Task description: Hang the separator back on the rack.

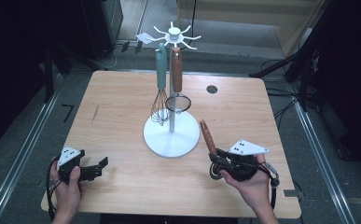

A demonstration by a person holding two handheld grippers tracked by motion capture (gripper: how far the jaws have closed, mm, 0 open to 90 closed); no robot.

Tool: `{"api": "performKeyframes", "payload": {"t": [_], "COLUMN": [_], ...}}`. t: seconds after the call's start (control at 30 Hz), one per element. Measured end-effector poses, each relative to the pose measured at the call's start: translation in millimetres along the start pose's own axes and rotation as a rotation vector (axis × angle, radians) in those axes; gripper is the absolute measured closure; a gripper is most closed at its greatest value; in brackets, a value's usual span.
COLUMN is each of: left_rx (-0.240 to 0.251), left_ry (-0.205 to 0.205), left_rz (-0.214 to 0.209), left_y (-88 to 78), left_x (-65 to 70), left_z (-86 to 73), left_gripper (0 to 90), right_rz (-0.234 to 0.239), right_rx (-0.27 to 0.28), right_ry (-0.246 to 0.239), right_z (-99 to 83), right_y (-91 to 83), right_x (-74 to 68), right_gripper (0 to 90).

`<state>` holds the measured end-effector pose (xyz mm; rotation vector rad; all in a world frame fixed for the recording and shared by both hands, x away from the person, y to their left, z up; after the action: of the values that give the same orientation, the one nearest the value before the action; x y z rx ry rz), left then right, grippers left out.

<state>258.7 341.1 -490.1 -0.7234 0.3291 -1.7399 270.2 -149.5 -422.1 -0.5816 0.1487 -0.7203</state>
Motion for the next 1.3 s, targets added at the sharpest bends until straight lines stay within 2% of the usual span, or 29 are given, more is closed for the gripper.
{"api": "performKeyframes", "payload": {"t": [0.13,0.23,0.4,0.73,0.87,1.07,1.3], "left_rx": [0.006,0.010,0.010,0.017,0.042,0.066,0.058], "left_ry": [0.023,0.029,0.026,0.022,0.022,0.023,0.032], "left_rz": [0.053,0.067,0.062,0.074,0.067,0.048,0.049], "left_y": [0.5,0.5,0.3,-0.4,-2.3,-4.9,-4.5], "left_x": [3.5,4.8,4.7,5.3,5.0,4.8,5.9], "left_z": [-0.6,-1.4,-1.7,-2.0,-2.9,-4.1,-4.1], "left_gripper": [0.0,0.0,0.0,0.0,0.0,0.0,0.0], "right_rz": [-0.011,-0.019,-0.021,-0.043,-0.037,-0.038,-0.028], "right_rx": [0.035,0.061,0.100,0.173,0.215,0.266,0.300], "right_ry": [0.008,0.015,0.032,0.017,0.041,0.009,-0.010], "right_z": [1.6,2.4,5.3,15.8,21.0,33.3,52.7], "right_y": [-3.5,-5.7,-9.4,-11.8,-12.4,-8.7,-3.0], "right_x": [1.3,2.0,2.6,-0.1,0.8,-1.7,-2.5], "right_gripper": [71.4,71.3,71.4,71.4,71.4,71.3,71.3]}}
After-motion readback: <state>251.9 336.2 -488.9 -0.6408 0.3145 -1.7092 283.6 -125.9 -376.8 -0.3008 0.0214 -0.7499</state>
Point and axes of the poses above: each handheld gripper's, and its own axes: y roughly forward along the jaws, z roughly out of its top, x roughly to its right, the point moved 1 cm from there along y, roughly forward along the jaws, and after that the axes turned 12 degrees about -y, right-handed, at the moved point
